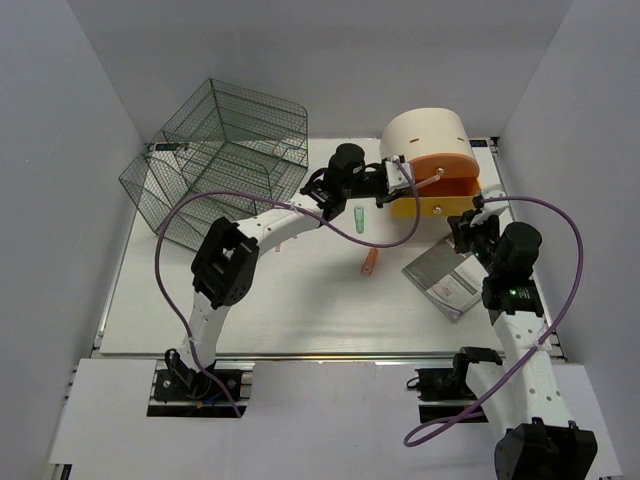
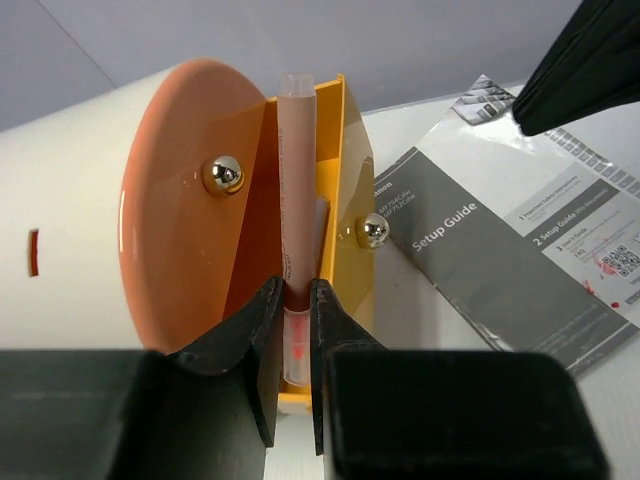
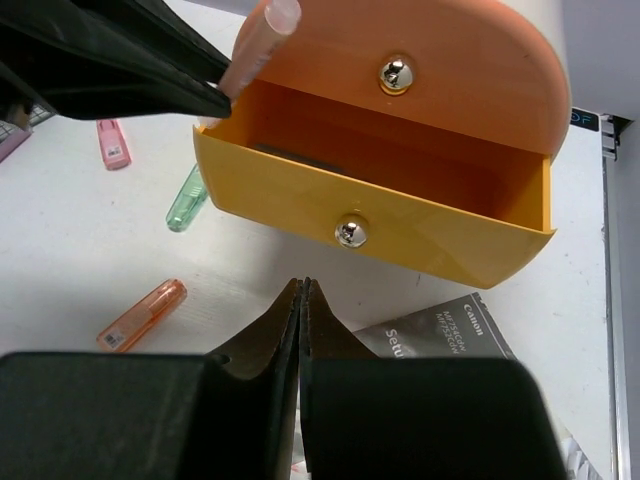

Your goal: Organize the desk

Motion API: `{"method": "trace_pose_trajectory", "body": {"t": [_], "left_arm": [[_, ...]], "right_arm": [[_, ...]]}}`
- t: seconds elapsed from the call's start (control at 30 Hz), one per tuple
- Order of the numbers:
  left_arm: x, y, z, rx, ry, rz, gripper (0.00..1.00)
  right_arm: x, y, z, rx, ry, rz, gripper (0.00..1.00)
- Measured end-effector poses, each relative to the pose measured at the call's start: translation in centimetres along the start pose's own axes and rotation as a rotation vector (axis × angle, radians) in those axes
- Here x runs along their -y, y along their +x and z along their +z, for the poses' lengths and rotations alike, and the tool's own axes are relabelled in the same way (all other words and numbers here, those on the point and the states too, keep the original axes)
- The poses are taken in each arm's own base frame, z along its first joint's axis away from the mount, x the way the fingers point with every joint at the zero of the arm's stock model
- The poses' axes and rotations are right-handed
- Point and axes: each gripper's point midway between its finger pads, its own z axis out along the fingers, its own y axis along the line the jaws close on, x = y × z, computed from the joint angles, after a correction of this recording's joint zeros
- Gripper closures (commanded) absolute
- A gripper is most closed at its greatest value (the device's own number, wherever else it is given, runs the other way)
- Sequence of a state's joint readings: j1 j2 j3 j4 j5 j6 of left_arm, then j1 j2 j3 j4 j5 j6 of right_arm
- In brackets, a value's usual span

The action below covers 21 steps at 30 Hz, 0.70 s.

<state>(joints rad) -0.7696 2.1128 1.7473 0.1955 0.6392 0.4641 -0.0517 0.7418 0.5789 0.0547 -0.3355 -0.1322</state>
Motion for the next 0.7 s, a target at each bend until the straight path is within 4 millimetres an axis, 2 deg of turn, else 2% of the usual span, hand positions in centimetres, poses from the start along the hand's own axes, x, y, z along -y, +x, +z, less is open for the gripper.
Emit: {"method": "trace_pose_trajectory", "body": {"t": [0.07, 0.1, 0.2, 0.3, 0.33, 0.37, 0.5, 0.57, 0.6, 0.63, 0.67, 0.7], "left_arm": [[-0.2, 0.6, 0.6, 0.003, -0.005, -0.004, 0.91], [-0.3, 0.8, 0.8, 0.004, -0.007, -0.006, 0.83], [-0.6, 0.9, 1.1, 0.012, -0.015, -0.008, 0.76], [-0.8, 0.8, 1.2, 0.017, -0.027, -0.016, 0.60], [-1.0, 0.6, 1.2, 0.021, -0.032, -0.015, 0.46], [-1.1, 0.4, 1.2, 0.025, -0.039, -0.016, 0.39], [-1.9, -0.6, 1.2, 0.045, -0.065, -0.026, 0.37], [-2.3, -1.1, 1.2, 0.058, -0.081, -0.036, 0.42], [-2.4, -1.4, 1.2, 0.066, -0.088, -0.048, 0.48], [-2.6, -1.5, 1.1, 0.071, -0.098, -0.065, 0.58], [-2.8, -1.8, 0.9, 0.078, -0.107, -0.086, 0.86], [-3.0, -2.2, 0.7, 0.087, -0.122, -0.117, 0.97]], "right_arm": [[0.2, -0.1, -0.1, 0.003, 0.006, 0.001, 1.00], [0.2, -0.1, -0.1, 0.004, 0.008, 0.001, 1.00], [0.3, -0.2, -0.2, 0.008, 0.010, 0.001, 1.00], [0.3, -0.2, -0.3, 0.010, 0.006, 0.001, 1.00], [0.2, -0.3, -0.3, 0.011, 0.002, 0.001, 0.97], [0.2, -0.3, -0.3, 0.011, -0.004, -0.001, 0.87], [-0.7, -0.3, -0.3, 0.016, -0.054, -0.018, 0.66], [-1.4, -0.2, -0.3, 0.021, -0.104, -0.052, 0.62], [-1.8, -0.2, -0.3, 0.024, -0.133, -0.078, 0.63], [-2.2, 0.0, -0.4, 0.028, -0.165, -0.109, 0.64], [-2.8, 0.3, -0.4, 0.031, -0.203, -0.147, 0.73], [-3.2, 0.6, -0.4, 0.032, -0.237, -0.179, 0.77]]}}
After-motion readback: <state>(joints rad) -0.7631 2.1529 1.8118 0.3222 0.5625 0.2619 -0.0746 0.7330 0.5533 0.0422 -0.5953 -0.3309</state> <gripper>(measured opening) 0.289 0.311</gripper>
